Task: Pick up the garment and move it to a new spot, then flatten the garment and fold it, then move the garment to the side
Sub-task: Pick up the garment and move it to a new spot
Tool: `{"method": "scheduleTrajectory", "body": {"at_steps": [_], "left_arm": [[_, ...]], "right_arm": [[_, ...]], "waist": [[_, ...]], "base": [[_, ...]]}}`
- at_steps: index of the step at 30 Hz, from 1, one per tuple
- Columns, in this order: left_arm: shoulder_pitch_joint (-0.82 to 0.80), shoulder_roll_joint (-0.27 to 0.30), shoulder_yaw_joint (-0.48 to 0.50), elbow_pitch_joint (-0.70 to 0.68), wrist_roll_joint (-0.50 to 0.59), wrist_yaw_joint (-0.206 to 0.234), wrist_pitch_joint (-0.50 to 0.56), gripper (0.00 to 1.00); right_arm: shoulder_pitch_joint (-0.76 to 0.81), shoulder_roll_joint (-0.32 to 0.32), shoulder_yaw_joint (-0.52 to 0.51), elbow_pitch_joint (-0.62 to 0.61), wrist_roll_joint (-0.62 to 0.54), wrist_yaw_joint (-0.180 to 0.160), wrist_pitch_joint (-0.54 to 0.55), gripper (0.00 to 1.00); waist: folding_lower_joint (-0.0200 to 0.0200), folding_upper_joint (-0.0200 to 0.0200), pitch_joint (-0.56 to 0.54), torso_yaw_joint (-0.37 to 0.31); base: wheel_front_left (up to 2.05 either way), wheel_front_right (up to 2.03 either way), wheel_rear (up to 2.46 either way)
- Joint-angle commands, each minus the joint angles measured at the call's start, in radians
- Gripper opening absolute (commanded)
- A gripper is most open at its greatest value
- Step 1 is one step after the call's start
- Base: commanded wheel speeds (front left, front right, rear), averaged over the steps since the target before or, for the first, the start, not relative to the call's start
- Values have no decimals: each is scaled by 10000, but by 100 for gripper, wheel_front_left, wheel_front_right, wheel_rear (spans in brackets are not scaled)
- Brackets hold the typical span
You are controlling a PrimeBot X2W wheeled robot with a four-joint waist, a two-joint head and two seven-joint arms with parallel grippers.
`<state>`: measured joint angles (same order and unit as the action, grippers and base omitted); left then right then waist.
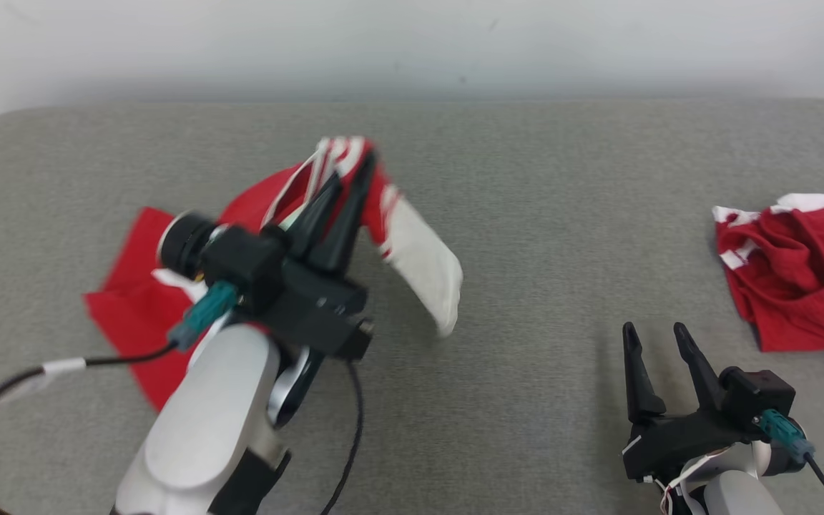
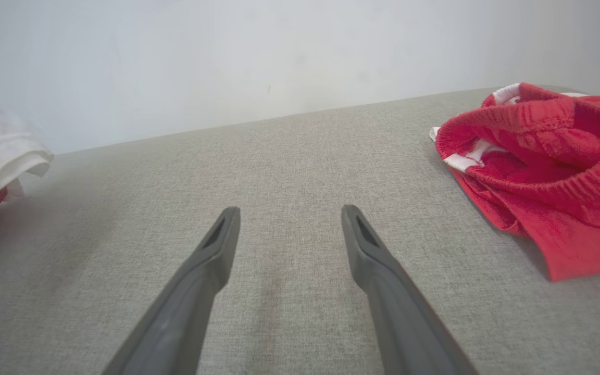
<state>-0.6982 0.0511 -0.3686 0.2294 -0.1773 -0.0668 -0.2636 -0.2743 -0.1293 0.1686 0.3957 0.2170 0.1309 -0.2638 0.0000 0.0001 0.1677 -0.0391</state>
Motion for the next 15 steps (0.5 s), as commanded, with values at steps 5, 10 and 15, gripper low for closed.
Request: {"method": "scheduleTrajectory", "body": {"at_steps": [5, 10, 15], "left_arm": [[-1006, 5, -939, -505, -1487, 507, -15, 0], [-1075, -1, -880, -730, -2059, 875, -15, 0], [-123, 11, 50, -208, -1925, 938, -15, 0]], "right_arm": [[-61, 19, 13, 15, 89, -4, -8, 100], [-116, 21, -67, 18, 113, -4, -7, 100], [-126, 71, -129, -6, 69, -4, -7, 100]], "waist": [[0, -1, 125, -536], [0, -1, 221, -563], [0, -1, 232, -293]], "base": [[0, 0, 0], [0, 0, 0], [0, 0, 0]]}}
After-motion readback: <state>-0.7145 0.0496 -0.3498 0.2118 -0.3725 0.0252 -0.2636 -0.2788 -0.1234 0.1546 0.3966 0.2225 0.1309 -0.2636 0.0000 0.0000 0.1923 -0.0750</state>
